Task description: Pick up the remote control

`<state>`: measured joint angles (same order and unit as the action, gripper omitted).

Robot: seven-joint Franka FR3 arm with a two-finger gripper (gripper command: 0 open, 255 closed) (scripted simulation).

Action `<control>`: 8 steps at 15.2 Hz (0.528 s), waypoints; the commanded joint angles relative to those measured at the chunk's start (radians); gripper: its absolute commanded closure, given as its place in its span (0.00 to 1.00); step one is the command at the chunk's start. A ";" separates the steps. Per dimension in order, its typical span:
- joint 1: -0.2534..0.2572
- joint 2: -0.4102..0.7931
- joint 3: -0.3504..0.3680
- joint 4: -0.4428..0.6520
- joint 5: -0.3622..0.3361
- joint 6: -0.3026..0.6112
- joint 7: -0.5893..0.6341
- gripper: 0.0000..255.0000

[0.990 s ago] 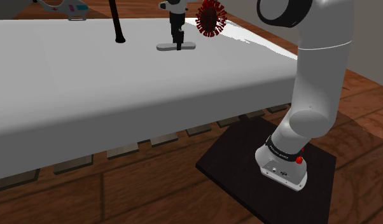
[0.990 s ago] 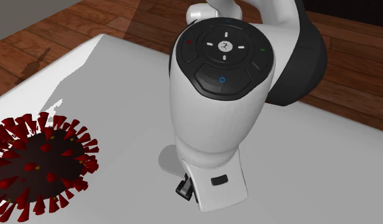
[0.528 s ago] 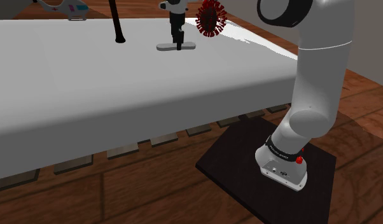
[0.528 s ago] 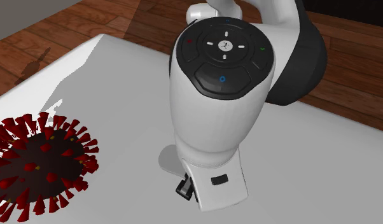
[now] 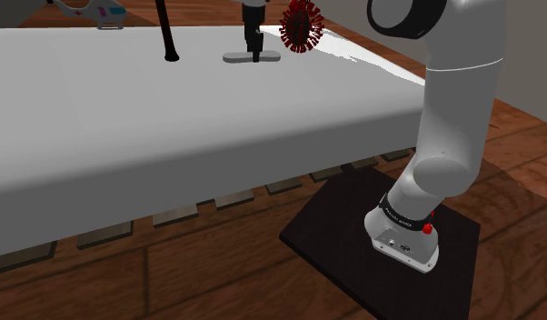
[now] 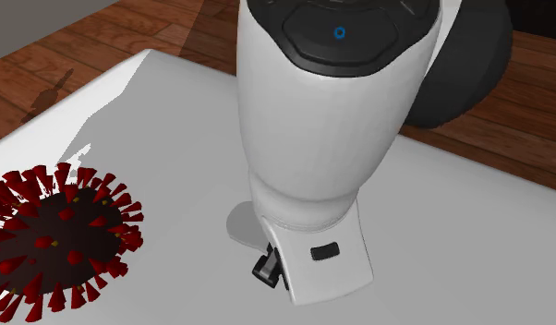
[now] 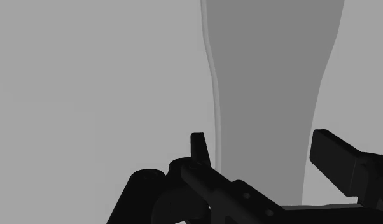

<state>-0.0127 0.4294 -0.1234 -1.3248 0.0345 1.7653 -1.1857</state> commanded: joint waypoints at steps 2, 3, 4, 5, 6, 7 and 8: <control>-0.002 0.005 0.000 0.051 0.000 -0.046 0.000 1.00; -0.002 0.007 0.000 0.067 0.001 -0.060 0.000 1.00; -0.003 0.009 0.000 0.084 0.001 -0.075 0.000 1.00; -0.003 0.012 0.000 0.102 0.001 -0.090 0.000 1.00; -0.004 0.015 0.000 0.120 0.001 -0.105 0.000 1.00; -0.005 0.019 0.000 0.139 0.002 -0.120 0.000 1.00; -0.005 0.019 0.000 0.142 0.002 -0.123 0.000 1.00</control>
<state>-0.0178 0.4494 -0.1239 -1.1906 0.0365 1.6512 -1.1865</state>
